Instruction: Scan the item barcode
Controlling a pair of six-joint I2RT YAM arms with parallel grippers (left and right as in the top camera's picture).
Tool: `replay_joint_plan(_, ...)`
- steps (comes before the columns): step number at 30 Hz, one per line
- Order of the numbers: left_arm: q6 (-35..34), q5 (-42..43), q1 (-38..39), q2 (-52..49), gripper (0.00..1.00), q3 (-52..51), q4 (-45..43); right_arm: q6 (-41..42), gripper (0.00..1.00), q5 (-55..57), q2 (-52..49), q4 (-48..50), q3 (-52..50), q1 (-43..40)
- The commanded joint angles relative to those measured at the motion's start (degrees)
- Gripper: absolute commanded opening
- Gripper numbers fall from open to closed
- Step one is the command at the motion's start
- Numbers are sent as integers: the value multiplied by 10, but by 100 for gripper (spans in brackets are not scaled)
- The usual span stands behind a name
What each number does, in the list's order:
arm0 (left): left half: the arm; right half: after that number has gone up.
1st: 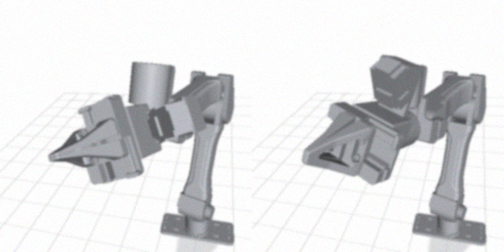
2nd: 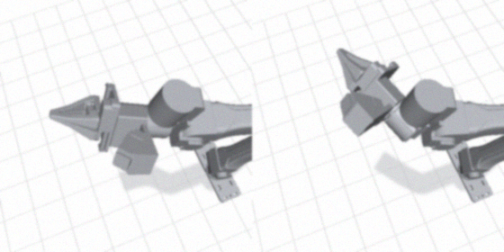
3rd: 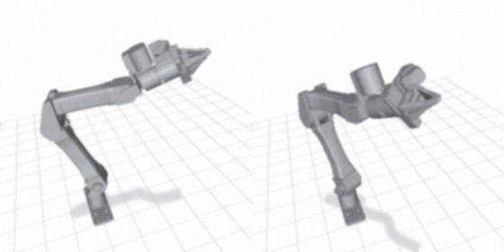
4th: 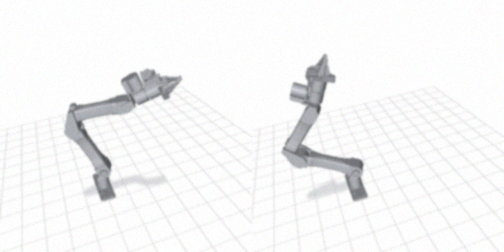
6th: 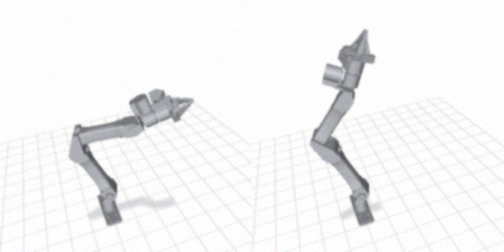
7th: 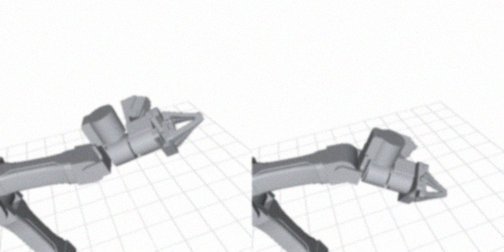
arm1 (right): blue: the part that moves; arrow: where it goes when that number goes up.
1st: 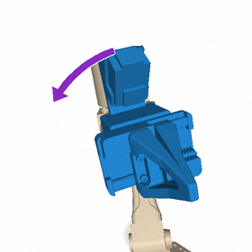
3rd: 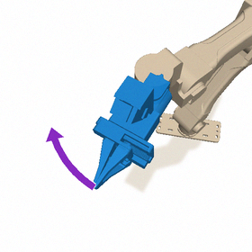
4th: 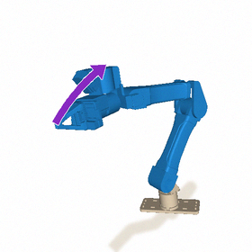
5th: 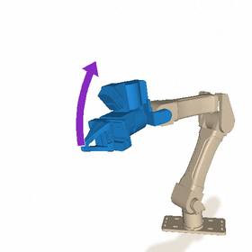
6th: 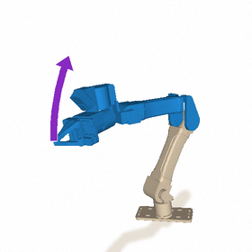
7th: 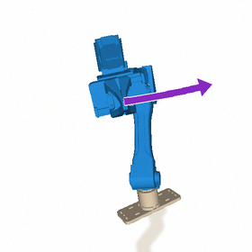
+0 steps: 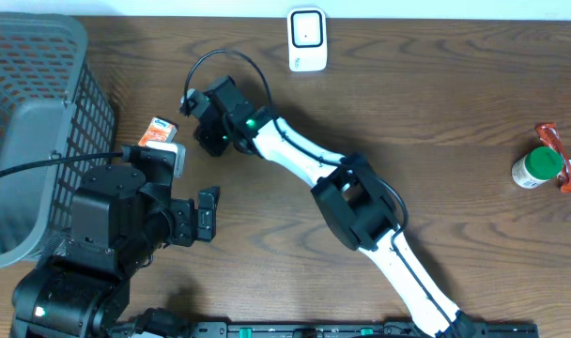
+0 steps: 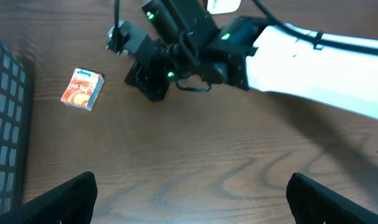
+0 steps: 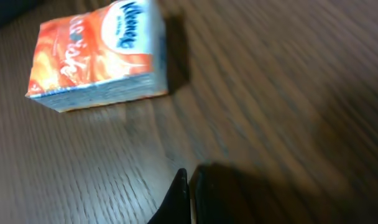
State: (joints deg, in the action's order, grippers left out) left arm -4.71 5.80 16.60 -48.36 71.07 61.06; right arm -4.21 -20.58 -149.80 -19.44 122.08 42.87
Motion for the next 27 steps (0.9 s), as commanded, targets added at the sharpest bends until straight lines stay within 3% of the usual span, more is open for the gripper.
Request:
replay_joint_plan(1,-1,-5,-2,2,98,6,-2,51,1,-21,55,-13,-5,-17)
replay_joint_plan(10,-4,6,-2,1,98,6,-7,63,1,99,182,-193,-5,-82)
replay_joint_plan(16,-3,12,-2,1,98,6,-6,115,1,160,310,-361,-5,-200)
replay_joint_plan(17,-3,12,-2,1,98,6,-6,115,8,160,327,-386,-5,-221)
replay_joint_plan(20,-3,12,-2,1,98,6,-9,115,93,157,376,-475,-5,-288)
replay_joint_plan(22,-3,12,-2,1,98,6,-9,115,99,153,395,-516,-5,-324)
replay_joint_plan(27,1,11,-2,1,98,6,-47,115,99,116,405,-593,-6,-382)
